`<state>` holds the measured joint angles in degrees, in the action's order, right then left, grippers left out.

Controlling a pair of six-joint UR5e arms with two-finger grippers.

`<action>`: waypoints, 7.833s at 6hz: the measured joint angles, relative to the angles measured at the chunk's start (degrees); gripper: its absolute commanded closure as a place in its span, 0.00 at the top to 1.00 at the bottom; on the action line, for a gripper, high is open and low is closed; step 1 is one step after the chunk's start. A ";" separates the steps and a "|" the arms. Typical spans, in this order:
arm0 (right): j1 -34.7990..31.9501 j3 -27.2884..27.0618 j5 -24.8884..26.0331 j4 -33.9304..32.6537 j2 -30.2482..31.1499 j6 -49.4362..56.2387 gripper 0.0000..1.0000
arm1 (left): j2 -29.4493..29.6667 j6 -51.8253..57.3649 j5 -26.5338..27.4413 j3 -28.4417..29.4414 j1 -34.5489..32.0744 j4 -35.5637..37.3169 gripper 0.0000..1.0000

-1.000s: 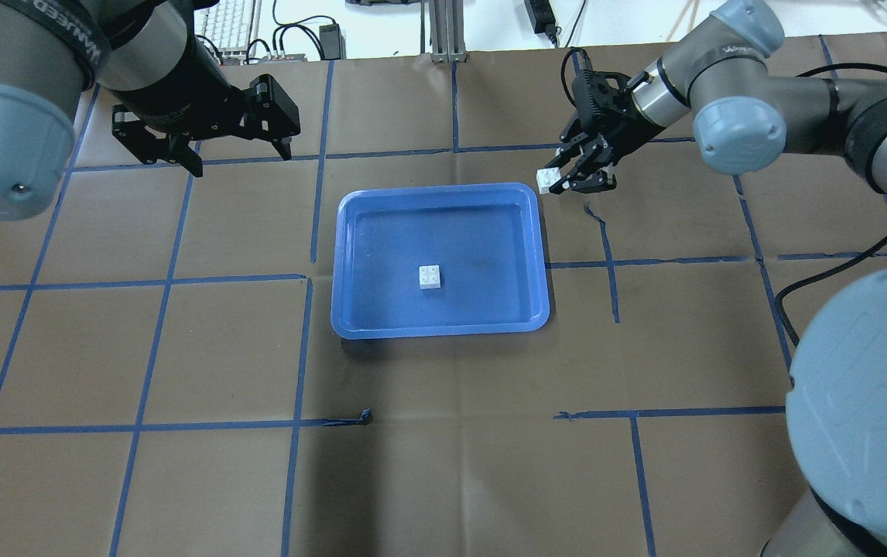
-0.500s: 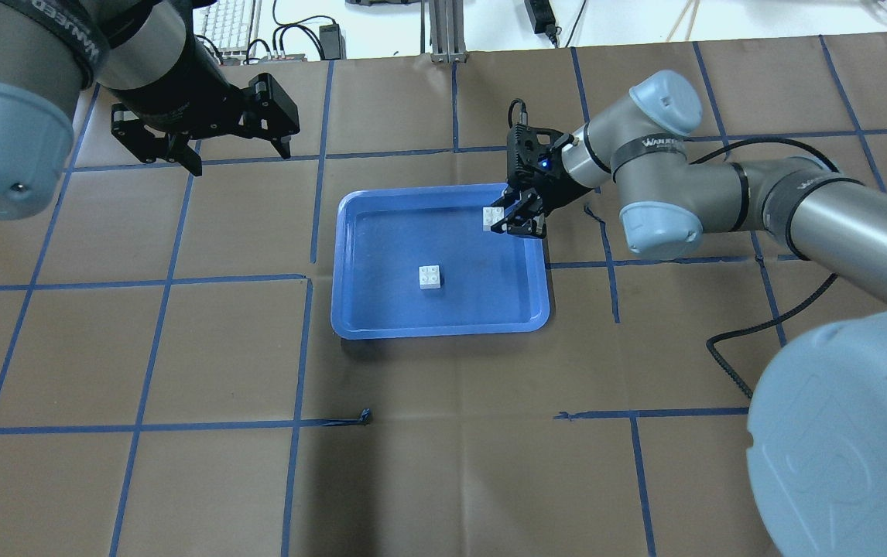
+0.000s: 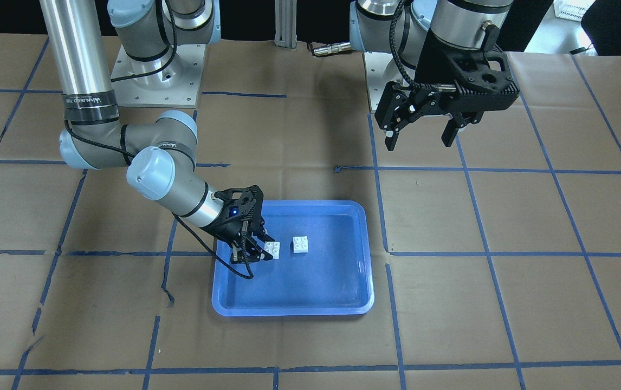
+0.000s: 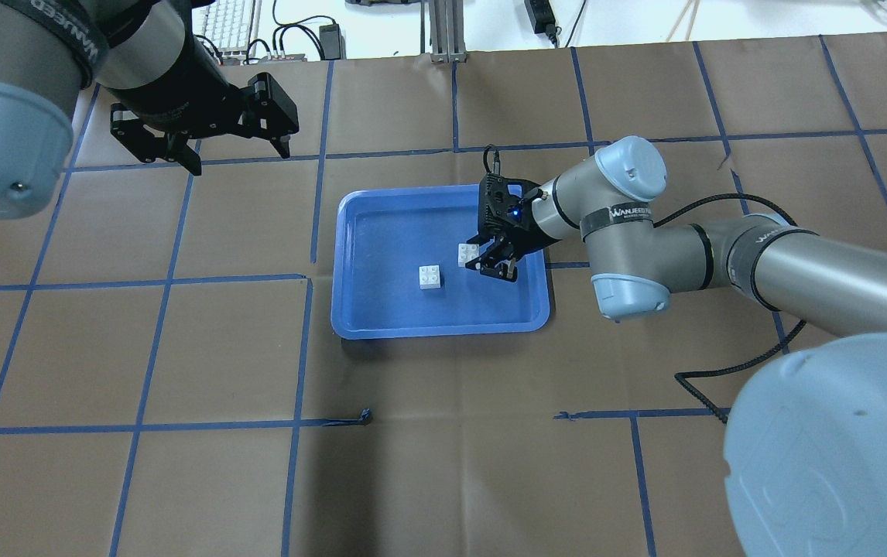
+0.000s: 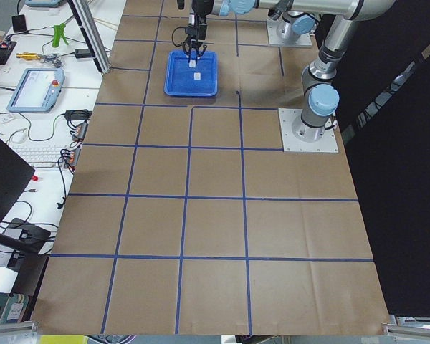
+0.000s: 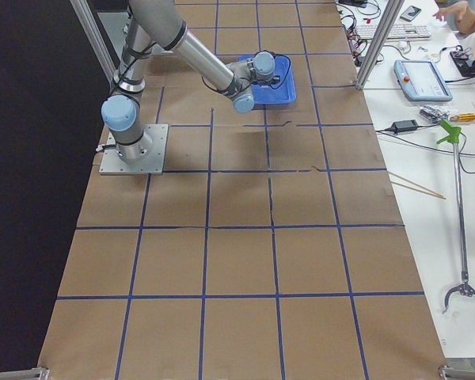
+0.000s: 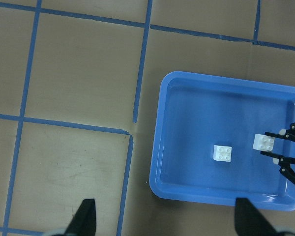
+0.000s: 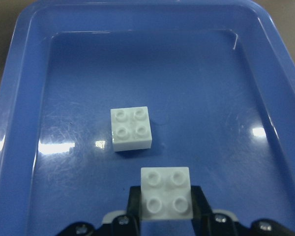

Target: Assemble white blocks and place on blue tray

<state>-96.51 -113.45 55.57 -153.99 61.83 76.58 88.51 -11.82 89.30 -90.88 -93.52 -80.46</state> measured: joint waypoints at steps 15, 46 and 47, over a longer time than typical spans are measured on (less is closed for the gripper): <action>-2.48 -0.63 -1.02 -3.51 -2.51 -2.41 0.34 | 0.00 0.04 0.00 -0.26 -0.08 0.18 0.99; 5.85 25.05 35.07 62.66 26.35 -73.33 1.00 | 0.00 0.04 0.09 -0.26 -0.08 0.22 0.99; 5.82 26.22 35.05 64.70 26.39 -74.90 1.00 | 0.00 0.04 0.09 -0.26 -0.08 0.22 0.99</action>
<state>-90.69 -87.23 90.63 -89.30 88.23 1.68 88.51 -11.78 89.39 -91.14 -93.60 -80.24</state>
